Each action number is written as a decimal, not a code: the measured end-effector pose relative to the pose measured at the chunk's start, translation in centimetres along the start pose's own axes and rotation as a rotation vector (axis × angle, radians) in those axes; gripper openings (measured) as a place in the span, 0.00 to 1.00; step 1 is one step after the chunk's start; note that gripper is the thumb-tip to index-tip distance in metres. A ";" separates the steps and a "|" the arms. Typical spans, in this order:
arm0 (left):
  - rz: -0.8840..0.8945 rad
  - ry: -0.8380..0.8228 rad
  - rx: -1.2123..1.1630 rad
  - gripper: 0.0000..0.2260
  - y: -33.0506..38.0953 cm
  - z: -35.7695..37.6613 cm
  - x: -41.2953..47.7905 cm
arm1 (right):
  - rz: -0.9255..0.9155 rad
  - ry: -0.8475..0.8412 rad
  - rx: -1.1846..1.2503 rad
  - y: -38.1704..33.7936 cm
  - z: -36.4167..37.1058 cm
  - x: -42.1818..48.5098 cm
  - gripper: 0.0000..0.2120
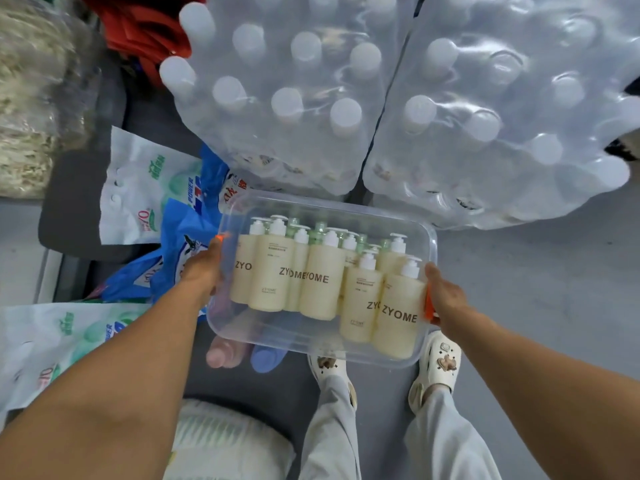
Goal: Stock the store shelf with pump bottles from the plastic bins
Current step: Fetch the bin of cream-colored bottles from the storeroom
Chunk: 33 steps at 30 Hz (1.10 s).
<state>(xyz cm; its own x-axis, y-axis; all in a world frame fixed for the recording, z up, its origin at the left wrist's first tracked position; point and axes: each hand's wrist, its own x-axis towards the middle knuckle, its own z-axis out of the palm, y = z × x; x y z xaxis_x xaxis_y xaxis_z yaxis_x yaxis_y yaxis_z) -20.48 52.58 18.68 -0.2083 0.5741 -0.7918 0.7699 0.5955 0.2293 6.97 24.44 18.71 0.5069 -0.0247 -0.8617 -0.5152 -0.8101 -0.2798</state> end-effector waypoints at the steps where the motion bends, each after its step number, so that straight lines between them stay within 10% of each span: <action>1: 0.006 0.004 0.020 0.35 -0.2 0.0 -0.2 | -0.005 0.000 -0.006 0.0 -0.1 -0.1 0.27; 33: 0.543 -0.110 0.593 0.31 3.5 10.4 -36.8 | 0.019 0.183 0.191 16.2 -32.9 -16.3 0.31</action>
<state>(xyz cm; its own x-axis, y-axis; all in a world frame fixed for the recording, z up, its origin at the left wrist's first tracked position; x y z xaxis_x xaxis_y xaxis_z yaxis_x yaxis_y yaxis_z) -3.86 27.74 42.74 0.3230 0.6209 -0.7142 0.9446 -0.1650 0.2838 13.09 -7.60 42.17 0.6036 -0.1589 -0.7813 -0.6384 -0.6834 -0.3542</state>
